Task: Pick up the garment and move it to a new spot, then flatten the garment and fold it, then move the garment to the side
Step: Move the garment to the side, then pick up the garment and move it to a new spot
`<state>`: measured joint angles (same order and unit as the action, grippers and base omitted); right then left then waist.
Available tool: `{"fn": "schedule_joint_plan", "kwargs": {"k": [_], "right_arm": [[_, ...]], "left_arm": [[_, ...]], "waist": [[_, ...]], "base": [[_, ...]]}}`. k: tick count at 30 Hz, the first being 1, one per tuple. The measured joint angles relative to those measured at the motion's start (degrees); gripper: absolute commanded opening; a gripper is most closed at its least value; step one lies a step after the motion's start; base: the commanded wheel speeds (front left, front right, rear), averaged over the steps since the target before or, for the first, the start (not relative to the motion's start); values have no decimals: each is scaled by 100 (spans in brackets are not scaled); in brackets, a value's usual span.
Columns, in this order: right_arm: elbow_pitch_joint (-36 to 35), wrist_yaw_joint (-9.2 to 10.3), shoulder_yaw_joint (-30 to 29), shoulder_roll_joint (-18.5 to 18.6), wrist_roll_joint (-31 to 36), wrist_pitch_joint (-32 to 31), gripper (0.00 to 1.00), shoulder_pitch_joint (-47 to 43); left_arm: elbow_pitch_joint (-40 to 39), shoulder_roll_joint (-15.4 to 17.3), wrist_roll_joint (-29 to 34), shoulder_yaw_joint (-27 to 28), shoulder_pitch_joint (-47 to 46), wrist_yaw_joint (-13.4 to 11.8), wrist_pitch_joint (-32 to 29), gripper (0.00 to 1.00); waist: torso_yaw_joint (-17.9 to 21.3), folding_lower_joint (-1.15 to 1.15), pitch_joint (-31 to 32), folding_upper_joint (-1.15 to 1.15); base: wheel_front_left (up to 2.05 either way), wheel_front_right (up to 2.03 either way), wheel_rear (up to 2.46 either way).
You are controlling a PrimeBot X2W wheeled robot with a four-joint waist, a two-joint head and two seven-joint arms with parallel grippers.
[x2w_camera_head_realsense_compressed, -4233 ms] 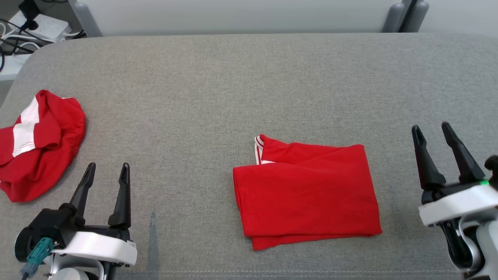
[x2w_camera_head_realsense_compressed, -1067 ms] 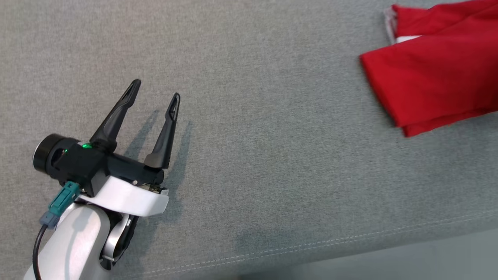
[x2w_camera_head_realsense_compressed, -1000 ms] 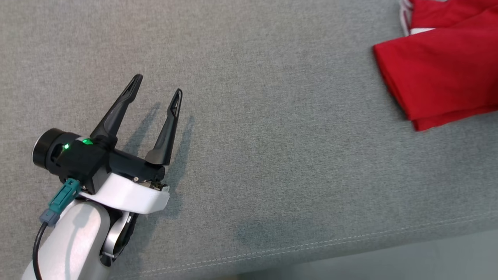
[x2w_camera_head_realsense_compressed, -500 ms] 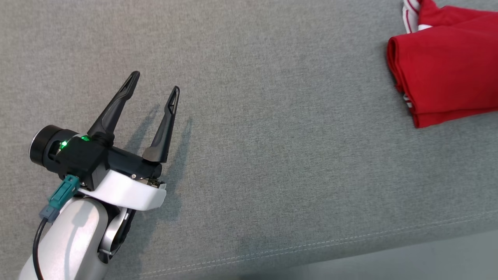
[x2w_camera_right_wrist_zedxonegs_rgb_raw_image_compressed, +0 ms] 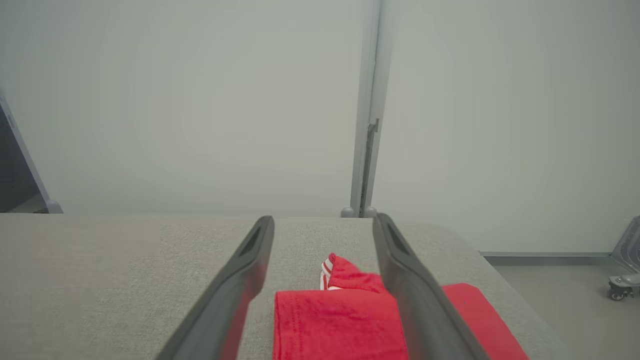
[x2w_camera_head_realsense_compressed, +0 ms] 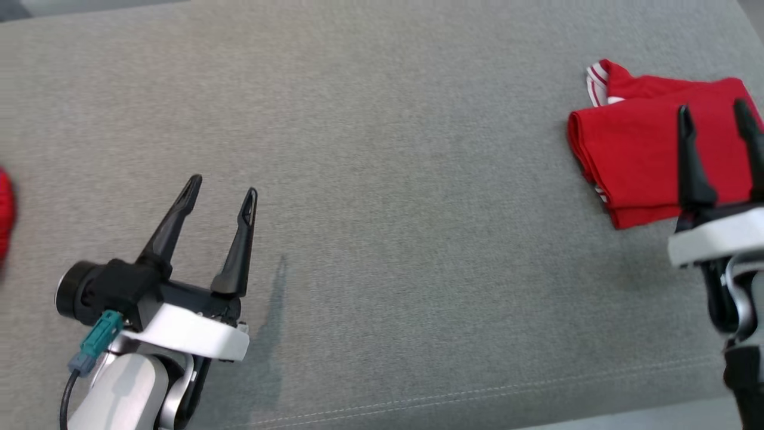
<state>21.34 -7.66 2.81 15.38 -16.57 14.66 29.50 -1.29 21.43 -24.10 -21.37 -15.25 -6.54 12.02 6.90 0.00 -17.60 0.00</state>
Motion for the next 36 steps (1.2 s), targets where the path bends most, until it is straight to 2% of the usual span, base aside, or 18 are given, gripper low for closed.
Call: {"fn": "schedule_joint_plan", "kwargs": {"k": [9,15,26,36], "right_arm": [[-965,0,-221,-489,289,-190,100,-1295],[-1352,0,-293,-767,427,-358,100,-1891],[-1543,0,-447,-1021,603,-548,100,-2830],[-1875,1,-586,-1193,699,-678,100,-3270]], "left_arm": [[205,-99,-141,133,496,-163,120,100],[426,-243,-430,388,712,-219,188,100],[777,-275,-417,587,1047,-311,221,100],[836,-230,-353,592,1161,-312,222,100]], "waist": [[-648,0,451,0],[-899,0,787,0],[-992,0,1357,0],[-924,0,1488,0]], "base": [[0,0,0],[0,0,0],[0,0,0],[0,0,0]]}}
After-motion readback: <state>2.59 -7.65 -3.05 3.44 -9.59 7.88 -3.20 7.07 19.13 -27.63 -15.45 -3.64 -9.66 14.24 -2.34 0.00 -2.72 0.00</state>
